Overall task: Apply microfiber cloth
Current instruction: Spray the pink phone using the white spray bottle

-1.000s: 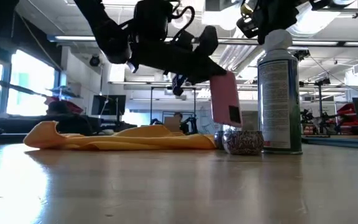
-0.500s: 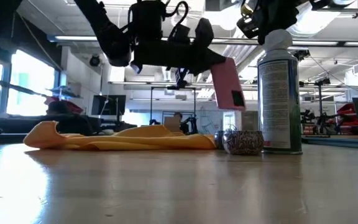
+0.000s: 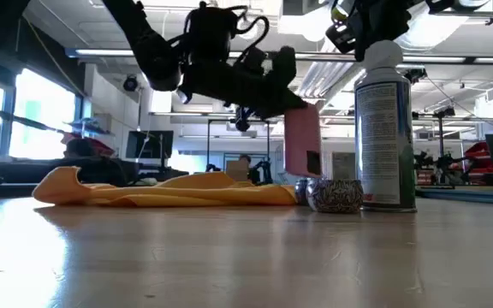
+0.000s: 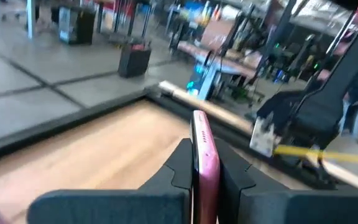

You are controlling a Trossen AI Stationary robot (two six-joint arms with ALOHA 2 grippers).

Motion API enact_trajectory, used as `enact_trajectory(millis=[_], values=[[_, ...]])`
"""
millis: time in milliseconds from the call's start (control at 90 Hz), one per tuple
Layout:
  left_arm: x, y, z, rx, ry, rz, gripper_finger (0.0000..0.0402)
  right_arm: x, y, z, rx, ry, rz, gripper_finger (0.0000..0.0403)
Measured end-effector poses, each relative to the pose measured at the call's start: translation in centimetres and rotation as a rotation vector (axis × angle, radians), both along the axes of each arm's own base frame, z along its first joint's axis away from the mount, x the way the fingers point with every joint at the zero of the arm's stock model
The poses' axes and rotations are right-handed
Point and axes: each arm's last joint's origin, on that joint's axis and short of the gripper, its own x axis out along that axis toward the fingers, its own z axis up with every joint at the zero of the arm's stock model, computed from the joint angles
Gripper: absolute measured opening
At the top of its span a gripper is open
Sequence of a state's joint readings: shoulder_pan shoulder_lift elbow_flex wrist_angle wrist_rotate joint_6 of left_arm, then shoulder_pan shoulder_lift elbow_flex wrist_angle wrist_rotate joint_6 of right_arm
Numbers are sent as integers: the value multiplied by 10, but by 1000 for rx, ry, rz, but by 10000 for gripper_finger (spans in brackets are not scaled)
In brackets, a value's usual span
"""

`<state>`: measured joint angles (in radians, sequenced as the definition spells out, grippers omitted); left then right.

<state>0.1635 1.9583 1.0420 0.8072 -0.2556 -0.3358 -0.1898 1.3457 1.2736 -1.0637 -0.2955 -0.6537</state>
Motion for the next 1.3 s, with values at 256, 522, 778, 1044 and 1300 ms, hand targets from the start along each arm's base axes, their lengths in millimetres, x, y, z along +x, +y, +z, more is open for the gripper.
enact_trajectory(millis=[256, 522, 778, 1044, 1300], values=[[3, 1, 6, 179, 46, -103, 6, 1, 0, 0, -2, -8, 0, 0], [6, 3, 12, 732, 273, -90, 6, 2, -1, 12, -25, -35, -14, 0], [6, 1, 6, 1324, 578, -192, 6, -1, 1, 39, -56, -64, -39, 0], [4, 7, 3, 1929, 909, -281, 14, -2, 1, 29, -47, -14, -38, 0], [6, 13, 4, 2346, 1116, -270, 11, 0, 0, 19, -41, 0, -34, 0]])
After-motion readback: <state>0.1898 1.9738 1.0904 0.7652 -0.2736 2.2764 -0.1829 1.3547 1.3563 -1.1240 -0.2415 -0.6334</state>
